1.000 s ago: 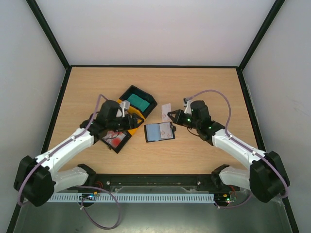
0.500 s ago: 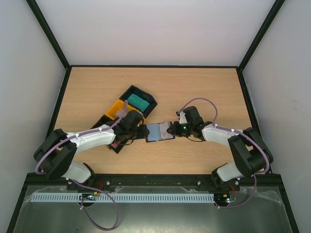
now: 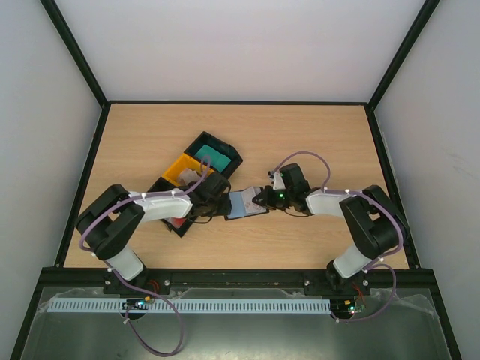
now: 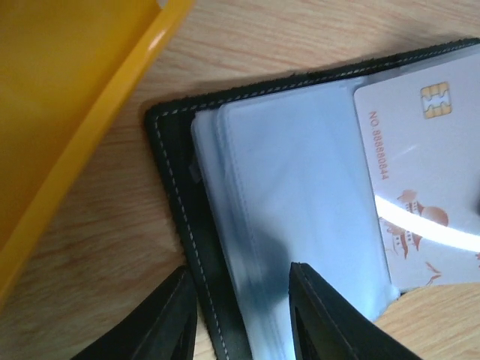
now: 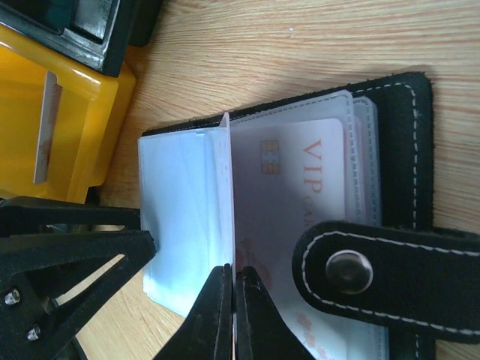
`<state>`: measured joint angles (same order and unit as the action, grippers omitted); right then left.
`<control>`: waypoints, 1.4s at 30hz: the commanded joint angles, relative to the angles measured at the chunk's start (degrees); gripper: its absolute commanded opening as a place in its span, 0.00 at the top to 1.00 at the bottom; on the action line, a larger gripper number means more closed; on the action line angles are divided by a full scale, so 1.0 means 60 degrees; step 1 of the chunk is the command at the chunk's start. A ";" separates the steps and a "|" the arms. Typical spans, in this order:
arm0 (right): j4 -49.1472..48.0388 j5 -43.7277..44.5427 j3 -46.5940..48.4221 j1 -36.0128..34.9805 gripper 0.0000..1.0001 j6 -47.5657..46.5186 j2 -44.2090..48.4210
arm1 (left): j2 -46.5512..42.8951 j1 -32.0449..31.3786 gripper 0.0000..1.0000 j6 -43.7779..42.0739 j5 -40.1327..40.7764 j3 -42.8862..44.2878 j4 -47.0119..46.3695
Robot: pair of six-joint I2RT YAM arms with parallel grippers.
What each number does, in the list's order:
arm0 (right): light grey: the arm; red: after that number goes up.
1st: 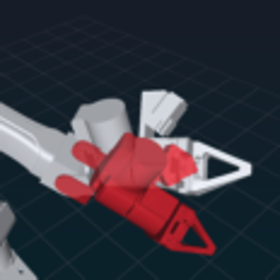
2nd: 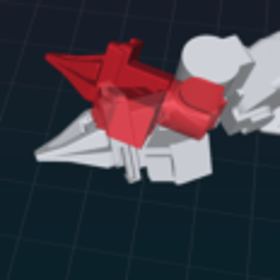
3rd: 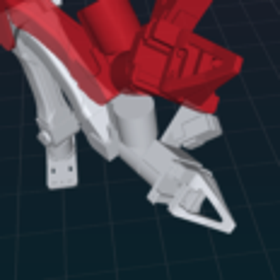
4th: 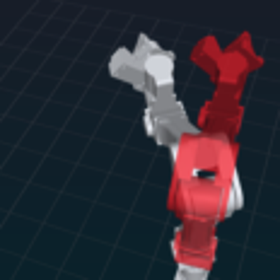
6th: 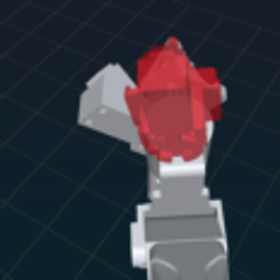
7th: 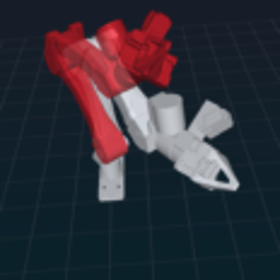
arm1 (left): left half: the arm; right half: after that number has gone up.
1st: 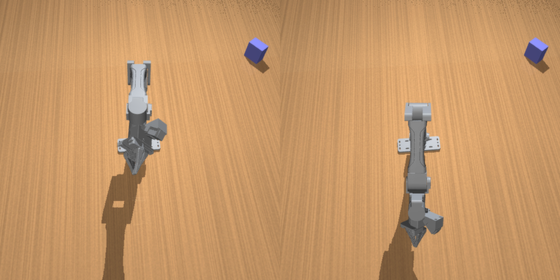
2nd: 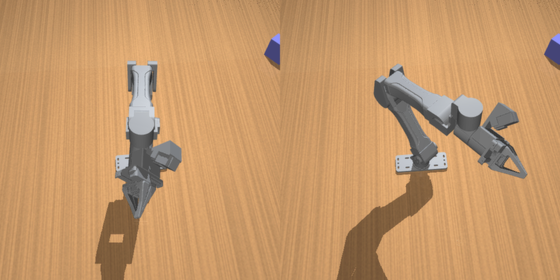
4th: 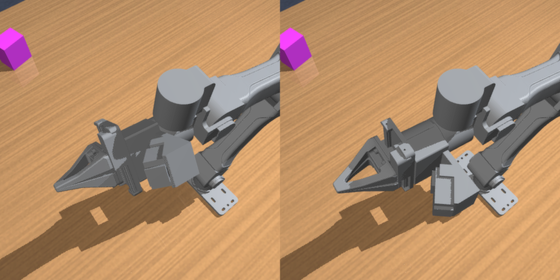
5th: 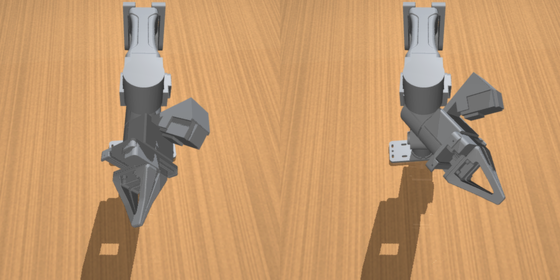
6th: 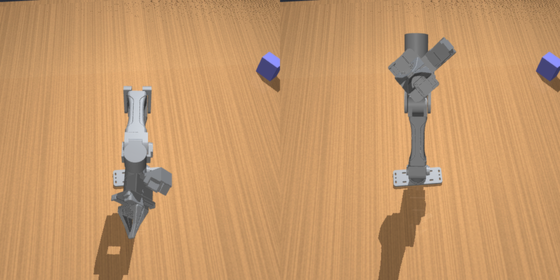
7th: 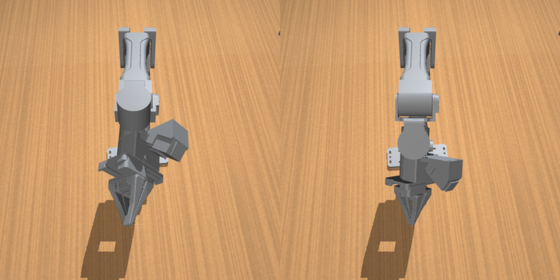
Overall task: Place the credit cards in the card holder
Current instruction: Insert the credit card into the card holder.
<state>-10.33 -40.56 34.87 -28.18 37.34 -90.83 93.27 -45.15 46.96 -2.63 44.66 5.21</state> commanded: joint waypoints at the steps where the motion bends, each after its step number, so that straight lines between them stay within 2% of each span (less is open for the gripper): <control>1: -0.0729 -0.0067 -0.0212 0.0017 0.98 0.0506 -0.0266 | 0.0381 -0.0086 0.63 0.0024 0.0307 0.0135 0.0085; 11: -0.1869 -0.0585 -0.0931 -0.0094 0.98 0.1104 -0.0739 | 0.0580 -0.0145 0.74 0.0113 0.0258 0.0129 0.0168; 25: -0.3005 0.0029 -0.0891 -0.0943 0.98 0.2035 -0.1481 | 0.0575 -0.0205 0.74 0.0131 0.0205 0.0091 0.0192; 30: -0.2938 0.0210 -0.0809 -0.1235 0.97 0.2128 -0.1626 | 0.0472 -0.0218 0.74 0.0185 0.0273 0.0031 0.0200; 33: -0.2559 0.0598 -0.0785 -0.1279 0.92 0.2090 -0.1361 | 0.0350 -0.0220 0.73 0.0221 0.0285 -0.0051 0.0152; 39: -0.1071 0.1949 -0.0426 -0.1474 0.66 0.1766 -0.0287 | 0.0235 -0.0225 0.73 0.0219 0.0233 -0.0105 0.0064; 42: -0.0565 0.2401 -0.0143 -0.1760 0.62 0.1656 -0.0313 | 0.0231 -0.0225 0.74 0.0202 0.0111 -0.0098 -0.0065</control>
<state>-22.33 -33.08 31.81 -37.04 48.99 -93.38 94.59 -46.02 48.07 -0.80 45.15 4.27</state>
